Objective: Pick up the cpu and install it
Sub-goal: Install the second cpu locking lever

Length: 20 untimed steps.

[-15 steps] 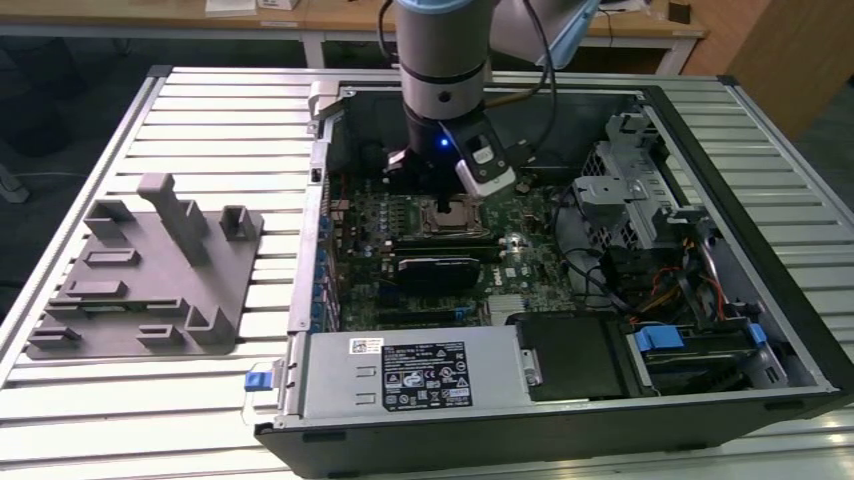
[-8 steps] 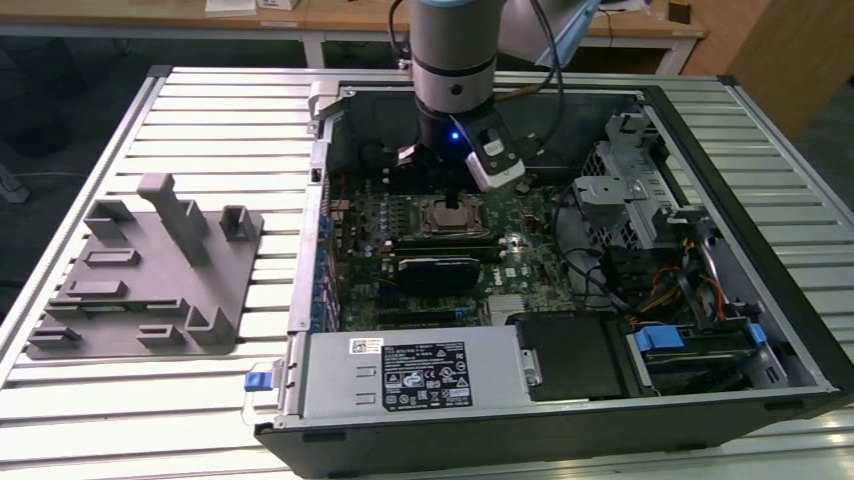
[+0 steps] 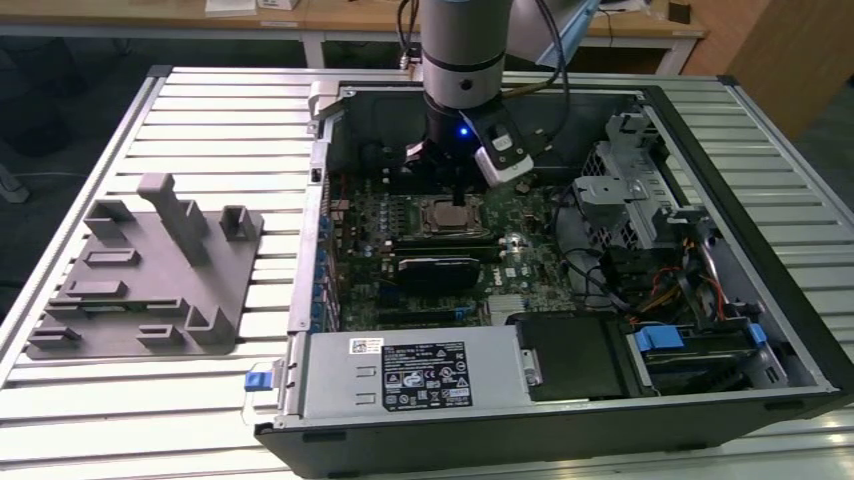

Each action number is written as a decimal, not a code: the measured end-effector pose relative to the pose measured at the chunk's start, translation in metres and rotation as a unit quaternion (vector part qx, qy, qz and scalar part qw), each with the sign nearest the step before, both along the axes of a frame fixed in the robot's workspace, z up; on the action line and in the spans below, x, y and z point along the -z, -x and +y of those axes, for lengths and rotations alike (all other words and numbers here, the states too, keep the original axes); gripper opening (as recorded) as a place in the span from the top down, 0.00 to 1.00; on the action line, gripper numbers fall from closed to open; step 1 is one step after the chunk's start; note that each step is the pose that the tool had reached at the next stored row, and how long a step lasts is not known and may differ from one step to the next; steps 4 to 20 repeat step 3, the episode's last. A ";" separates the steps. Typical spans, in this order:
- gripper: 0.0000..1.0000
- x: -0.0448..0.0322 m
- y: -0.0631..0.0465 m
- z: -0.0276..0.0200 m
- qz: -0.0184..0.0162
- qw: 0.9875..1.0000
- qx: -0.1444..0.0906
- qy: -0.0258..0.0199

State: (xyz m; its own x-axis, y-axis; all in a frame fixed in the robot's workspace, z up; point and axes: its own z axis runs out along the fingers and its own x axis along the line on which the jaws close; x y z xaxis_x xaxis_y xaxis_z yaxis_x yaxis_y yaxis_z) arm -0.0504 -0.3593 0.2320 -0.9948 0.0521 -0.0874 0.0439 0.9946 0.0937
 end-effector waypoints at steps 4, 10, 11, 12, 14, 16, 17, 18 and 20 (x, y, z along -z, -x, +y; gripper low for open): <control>0.89 0.0000 0.000 0.0000 0.000 1.000 0.000 0.000; 0.89 0.0000 0.000 0.0000 0.000 1.000 0.000 0.000; 0.89 0.0000 0.000 0.0000 0.000 1.000 0.000 0.000; 0.89 0.0000 0.000 0.0000 0.000 1.000 0.000 0.000; 0.89 0.0000 0.000 0.0000 0.000 1.000 0.000 0.000; 0.89 0.0000 0.000 0.0000 0.000 1.000 0.000 0.000; 0.89 0.0000 0.000 0.0000 0.000 1.000 0.000 0.000; 0.89 0.0000 0.000 0.0000 0.000 1.000 0.000 0.000; 0.89 0.0000 0.000 0.0000 0.000 1.000 0.000 0.000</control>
